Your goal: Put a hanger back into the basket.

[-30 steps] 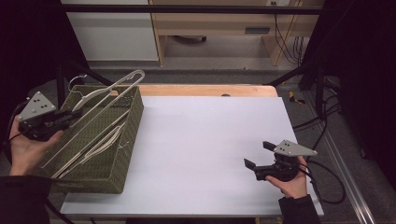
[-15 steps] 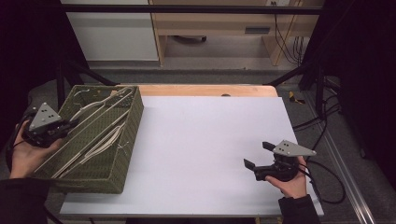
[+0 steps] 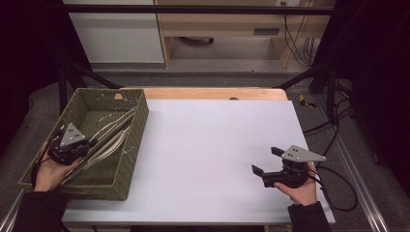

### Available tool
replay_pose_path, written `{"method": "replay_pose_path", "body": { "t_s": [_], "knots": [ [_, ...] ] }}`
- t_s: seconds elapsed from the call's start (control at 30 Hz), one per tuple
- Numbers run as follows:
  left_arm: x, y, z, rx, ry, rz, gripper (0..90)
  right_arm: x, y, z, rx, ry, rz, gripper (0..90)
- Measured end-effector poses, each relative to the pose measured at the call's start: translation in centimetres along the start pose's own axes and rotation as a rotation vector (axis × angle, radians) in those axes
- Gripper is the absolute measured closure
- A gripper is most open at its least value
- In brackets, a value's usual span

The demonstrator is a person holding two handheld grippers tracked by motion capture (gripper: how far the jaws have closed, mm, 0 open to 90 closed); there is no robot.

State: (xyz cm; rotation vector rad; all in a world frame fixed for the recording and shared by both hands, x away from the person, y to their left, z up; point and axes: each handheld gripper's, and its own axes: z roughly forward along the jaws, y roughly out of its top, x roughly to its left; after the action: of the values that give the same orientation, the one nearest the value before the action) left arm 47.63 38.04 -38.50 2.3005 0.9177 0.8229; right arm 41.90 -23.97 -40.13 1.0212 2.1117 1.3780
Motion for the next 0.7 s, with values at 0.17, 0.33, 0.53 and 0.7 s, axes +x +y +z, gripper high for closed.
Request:
{"method": "replay_pose_path", "body": {
  "t_s": [0.17,0.33,0.53,0.7],
  "knots": [
    [-0.9,0.2,0.6,0.039,-0.081,-0.009,78.4,0.0,0.0,0.1,0.001,0.002,-0.004,5.5],
    [-1.2,0.2,0.6,0.048,-0.105,-0.012,70.7,0.1,0.0,0.1,0.005,0.004,-0.006,5.5],
    [-1.0,0.5,-0.7,-0.040,-0.134,-0.037,54.5,0.1,-0.1,0.2,0.005,0.005,-0.005,5.6],
    [-1.6,1.8,-2.5,-0.177,-0.109,-0.119,41.6,0.1,-0.1,0.2,0.000,0.005,-0.004,5.6]
  ]
}}
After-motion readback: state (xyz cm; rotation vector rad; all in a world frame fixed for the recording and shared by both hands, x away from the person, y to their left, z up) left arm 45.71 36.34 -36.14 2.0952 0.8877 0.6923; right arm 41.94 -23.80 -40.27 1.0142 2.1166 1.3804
